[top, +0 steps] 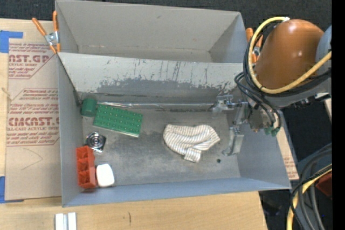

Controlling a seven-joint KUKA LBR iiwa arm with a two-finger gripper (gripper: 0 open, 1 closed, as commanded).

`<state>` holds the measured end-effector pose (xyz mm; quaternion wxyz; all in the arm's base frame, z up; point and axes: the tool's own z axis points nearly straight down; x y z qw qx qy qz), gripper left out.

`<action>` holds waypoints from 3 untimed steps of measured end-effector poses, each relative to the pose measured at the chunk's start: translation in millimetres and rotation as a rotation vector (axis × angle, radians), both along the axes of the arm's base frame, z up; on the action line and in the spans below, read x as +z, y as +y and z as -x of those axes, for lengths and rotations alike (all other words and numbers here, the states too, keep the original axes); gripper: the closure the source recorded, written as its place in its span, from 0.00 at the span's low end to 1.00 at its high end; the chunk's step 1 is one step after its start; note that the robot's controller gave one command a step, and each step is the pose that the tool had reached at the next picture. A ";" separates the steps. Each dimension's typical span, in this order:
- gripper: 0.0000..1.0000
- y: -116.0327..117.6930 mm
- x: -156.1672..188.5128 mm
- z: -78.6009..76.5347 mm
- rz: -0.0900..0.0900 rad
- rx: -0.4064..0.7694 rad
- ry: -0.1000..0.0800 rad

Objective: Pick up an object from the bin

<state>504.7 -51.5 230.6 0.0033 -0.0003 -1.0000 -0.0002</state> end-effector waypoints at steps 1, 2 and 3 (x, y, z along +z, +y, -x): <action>0.00 0.2 4.5 -1.4 0.001 0.001 -0.008; 0.00 29.9 -41.8 -8.9 0.002 0.027 -0.012; 0.00 59.3 -85.8 -11.4 0.000 0.049 -0.008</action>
Offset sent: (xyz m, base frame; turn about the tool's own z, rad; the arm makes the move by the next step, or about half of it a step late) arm 0.0105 0.0511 -0.0755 -0.0490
